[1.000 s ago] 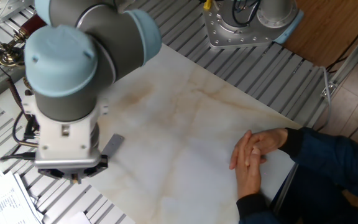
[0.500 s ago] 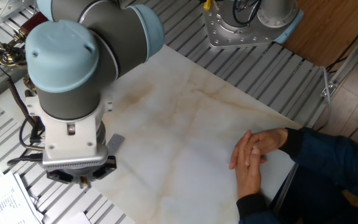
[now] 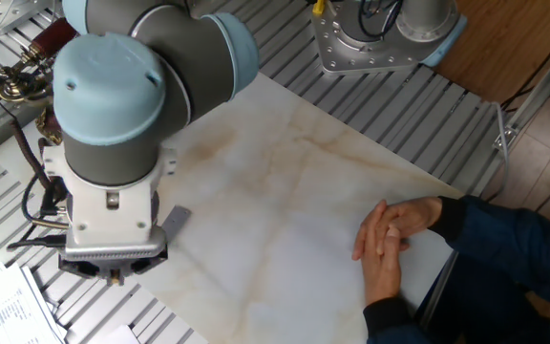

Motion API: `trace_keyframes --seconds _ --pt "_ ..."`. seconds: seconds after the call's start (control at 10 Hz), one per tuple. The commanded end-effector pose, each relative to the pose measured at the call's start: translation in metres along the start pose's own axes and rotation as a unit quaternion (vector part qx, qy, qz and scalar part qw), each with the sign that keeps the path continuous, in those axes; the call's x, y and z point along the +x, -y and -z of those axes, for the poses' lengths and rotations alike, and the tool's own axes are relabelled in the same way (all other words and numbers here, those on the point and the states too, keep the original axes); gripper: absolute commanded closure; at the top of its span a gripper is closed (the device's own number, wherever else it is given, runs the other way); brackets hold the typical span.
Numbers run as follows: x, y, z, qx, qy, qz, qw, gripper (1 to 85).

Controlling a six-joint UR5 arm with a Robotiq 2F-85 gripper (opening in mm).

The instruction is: Dial a number on an old rotary phone

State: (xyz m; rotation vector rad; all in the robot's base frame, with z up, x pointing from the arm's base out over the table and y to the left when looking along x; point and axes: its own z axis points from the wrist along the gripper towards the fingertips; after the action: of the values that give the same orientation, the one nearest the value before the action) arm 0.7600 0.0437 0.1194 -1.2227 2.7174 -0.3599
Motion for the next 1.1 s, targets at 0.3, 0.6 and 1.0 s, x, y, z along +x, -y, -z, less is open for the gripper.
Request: trace_keyframes --seconds 0.3,0.6,1.0 --pt "0.055 0.015 0.008 0.004 0.004 0.049 0.9988 83.7" --pt "0.098 0.019 0.024 -0.021 0.028 0.077 0.9964 83.7" --pt "0.103 0.019 0.025 -0.026 0.025 0.075 0.9965 83.7"
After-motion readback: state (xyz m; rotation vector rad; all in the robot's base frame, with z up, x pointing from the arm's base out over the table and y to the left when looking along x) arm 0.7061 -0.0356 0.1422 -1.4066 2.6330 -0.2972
